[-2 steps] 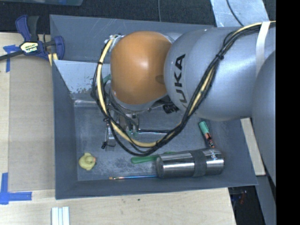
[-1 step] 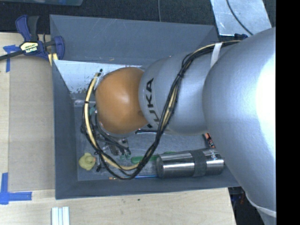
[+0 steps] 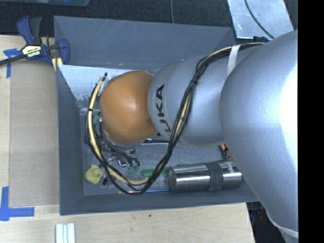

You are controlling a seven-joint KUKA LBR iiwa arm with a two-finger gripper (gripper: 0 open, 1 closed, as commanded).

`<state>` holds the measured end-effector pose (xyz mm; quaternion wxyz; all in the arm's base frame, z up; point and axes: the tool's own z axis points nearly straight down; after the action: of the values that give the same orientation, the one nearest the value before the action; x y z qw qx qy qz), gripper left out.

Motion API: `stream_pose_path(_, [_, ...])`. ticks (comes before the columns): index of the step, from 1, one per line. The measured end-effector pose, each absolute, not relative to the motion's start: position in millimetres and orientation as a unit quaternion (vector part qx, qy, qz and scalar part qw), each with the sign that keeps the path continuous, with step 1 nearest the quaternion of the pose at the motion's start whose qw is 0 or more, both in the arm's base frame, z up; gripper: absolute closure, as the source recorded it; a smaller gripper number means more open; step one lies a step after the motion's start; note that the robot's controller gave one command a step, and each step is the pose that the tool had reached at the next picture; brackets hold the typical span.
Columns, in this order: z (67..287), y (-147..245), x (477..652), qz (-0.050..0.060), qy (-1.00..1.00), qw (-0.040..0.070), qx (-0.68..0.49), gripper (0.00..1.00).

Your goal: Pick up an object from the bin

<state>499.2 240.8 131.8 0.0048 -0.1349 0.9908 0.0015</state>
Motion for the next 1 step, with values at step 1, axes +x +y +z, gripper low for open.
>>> stream_pose_path(1, [103.7,244.7,485.6,0.0,0.899,0.0,-0.439,0.0])
